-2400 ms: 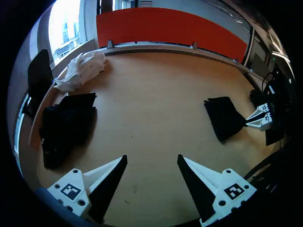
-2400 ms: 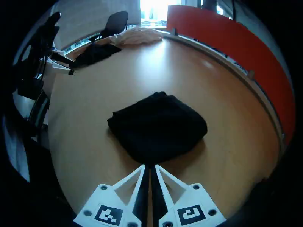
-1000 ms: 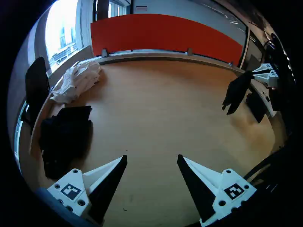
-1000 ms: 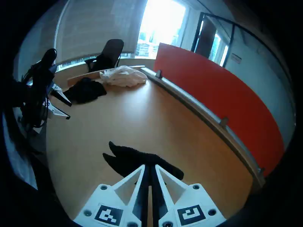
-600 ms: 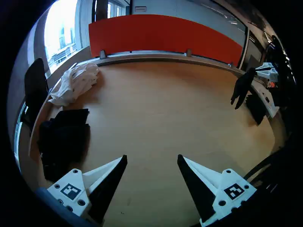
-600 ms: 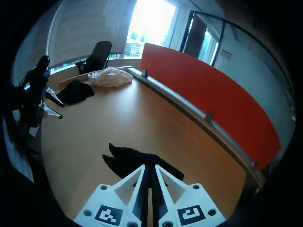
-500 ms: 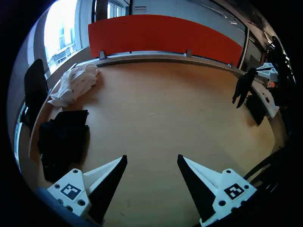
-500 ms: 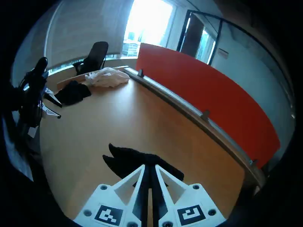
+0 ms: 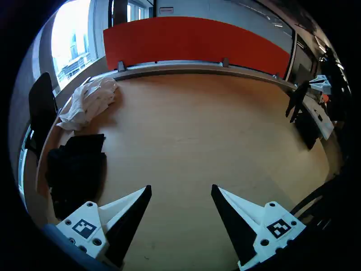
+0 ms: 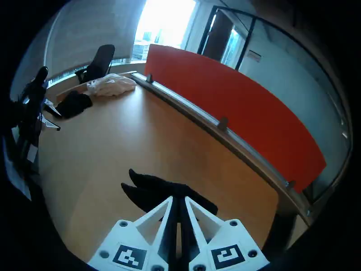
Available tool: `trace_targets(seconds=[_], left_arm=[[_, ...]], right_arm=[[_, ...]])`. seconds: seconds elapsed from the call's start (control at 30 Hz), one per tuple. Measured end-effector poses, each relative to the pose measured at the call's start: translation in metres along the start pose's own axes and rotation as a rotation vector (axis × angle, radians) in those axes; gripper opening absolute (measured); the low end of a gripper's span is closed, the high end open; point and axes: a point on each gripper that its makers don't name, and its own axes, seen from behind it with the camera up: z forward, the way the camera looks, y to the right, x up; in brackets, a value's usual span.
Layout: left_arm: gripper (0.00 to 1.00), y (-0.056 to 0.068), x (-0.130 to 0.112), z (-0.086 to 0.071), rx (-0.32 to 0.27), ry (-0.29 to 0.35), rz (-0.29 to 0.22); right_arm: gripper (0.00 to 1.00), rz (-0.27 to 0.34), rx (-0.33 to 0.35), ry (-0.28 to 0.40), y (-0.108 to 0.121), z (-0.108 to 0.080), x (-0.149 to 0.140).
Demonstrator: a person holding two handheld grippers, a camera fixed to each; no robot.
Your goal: Fold towel
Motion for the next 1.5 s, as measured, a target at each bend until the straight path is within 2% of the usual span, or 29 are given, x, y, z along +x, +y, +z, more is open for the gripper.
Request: trace_targets(seconds=[0.3, 0.7, 1.0, 1.2, 1.5], left_arm=[[0.99, 0.006, 0.004, 0.003, 0.003, -0.005, 0.012], [0.99, 0.011, 0.008, 0.005, 0.010, -0.009, 0.020], [0.99, 0.016, 0.011, 0.004, 0.011, -0.009, 0.029], [0.99, 0.019, 0.012, 0.004, 0.010, -0.008, 0.031], [0.98, 0.024, 0.015, 0.004, 0.007, -0.006, 0.044]], right_arm=[[0.04, 0.048, -0.043, -0.027, 0.041, -0.003, -0.022], [0.04, 0.060, -0.093, -0.080, 0.087, -0.010, -0.052], [0.04, 0.067, -0.123, -0.096, 0.118, -0.017, -0.059], [0.04, 0.081, -0.138, -0.105, 0.130, -0.020, -0.067], [0.04, 0.088, -0.143, -0.117, 0.133, -0.022, -0.077]])
